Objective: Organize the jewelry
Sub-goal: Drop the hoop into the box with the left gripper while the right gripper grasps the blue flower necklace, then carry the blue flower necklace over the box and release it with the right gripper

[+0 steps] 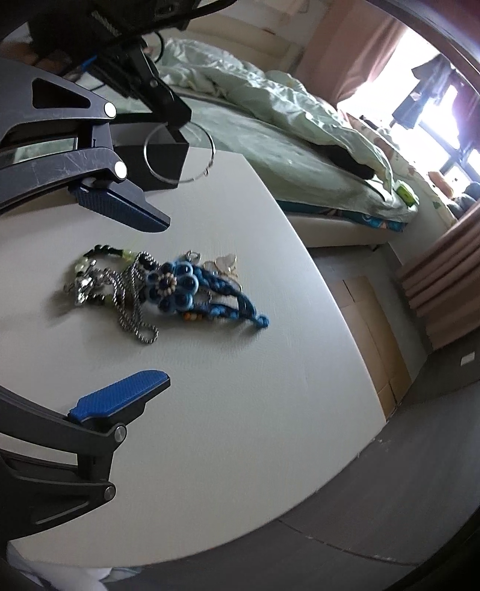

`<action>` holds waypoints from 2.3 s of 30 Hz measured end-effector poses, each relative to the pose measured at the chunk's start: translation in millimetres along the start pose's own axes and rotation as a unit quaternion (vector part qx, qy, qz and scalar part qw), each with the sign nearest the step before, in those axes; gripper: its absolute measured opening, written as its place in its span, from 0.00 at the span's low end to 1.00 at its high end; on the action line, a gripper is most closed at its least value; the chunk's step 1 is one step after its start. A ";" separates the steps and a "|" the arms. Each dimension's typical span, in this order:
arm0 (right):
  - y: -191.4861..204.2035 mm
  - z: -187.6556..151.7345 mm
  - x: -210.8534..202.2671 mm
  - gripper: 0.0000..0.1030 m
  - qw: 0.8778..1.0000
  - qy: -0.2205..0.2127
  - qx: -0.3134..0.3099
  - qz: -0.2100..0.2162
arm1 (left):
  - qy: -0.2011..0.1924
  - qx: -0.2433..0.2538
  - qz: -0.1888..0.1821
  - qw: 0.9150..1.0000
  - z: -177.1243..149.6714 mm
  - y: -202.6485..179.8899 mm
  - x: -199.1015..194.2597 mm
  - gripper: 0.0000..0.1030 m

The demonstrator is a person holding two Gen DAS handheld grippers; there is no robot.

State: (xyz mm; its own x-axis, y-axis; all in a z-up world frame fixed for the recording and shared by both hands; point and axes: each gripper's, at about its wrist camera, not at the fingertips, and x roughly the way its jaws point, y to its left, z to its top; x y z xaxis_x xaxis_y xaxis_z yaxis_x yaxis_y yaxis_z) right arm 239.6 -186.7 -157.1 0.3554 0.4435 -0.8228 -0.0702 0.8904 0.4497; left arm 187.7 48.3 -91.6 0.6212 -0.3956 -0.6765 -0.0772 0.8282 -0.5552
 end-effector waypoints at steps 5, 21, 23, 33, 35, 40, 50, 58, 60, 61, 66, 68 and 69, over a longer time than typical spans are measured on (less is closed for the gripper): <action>17.8 -1.2 12.6 0.76 0.999 -0.001 -0.035 -0.027 | -0.010 -0.005 0.007 1.000 1.0 13.2 -16.2 0.01; 30.7 -6.6 16.9 0.29 0.996 -0.012 -0.071 -0.060 | -0.015 -0.001 0.050 0.999 -3.4 39.7 -50.3 0.01; 32.1 -6.7 8.6 0.29 0.996 -0.020 -0.070 -0.049 | -0.011 -0.003 0.055 0.998 -3.9 44.0 -50.7 0.01; 50.5 -8.0 -34.5 0.29 0.995 -0.072 -0.073 0.015 | 0.006 -0.008 0.105 0.994 -2.0 60.1 -45.7 0.34; 57.3 -9.2 -45.7 0.29 0.993 -0.087 -0.077 0.036 | -0.008 -0.009 0.101 0.995 -1.7 60.4 -50.9 0.59; 76.1 -11.6 -59.8 0.29 0.986 -0.111 -0.089 0.083 | -0.025 -0.008 0.103 0.994 -0.9 57.2 -59.1 0.62; 110.1 -21.0 -57.9 0.29 0.972 -0.108 -0.103 0.184 | -0.033 -0.019 0.115 0.993 0.9 66.0 -66.9 0.62; 131.2 -27.0 -36.9 0.31 0.964 -0.070 -0.106 0.234 | -0.045 -0.041 0.116 0.991 3.0 79.2 -78.5 0.62; 136.7 -28.7 -25.8 0.42 0.963 -0.045 -0.104 0.245 | -0.046 -0.043 0.116 0.991 3.4 80.2 -79.3 0.62; 138.6 -29.5 -19.8 0.57 0.963 -0.032 -0.101 0.247 | -0.045 -0.043 0.115 0.991 3.6 80.4 -79.3 0.62; 137.4 -28.8 -7.5 0.69 0.968 -0.017 -0.096 0.232 | -0.041 -0.041 0.113 0.992 4.3 78.6 -77.3 0.62; 133.1 -27.7 -7.9 0.69 0.969 -0.019 -0.092 0.228 | -0.039 -0.038 0.111 0.992 3.5 75.7 -76.3 0.62; 131.0 -26.9 -8.8 0.69 0.970 -0.021 -0.092 0.223 | -0.039 -0.036 0.110 0.992 3.2 74.3 -75.6 0.62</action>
State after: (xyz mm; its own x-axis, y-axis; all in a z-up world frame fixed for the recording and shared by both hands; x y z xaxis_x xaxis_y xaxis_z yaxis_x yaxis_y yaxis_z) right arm 202.2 -71.2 -100.2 0.2885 0.7878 -0.5442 -0.3891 0.6158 0.6851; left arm 137.5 141.0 -80.2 0.6412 -0.1737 -0.7474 -0.2724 0.8591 -0.4333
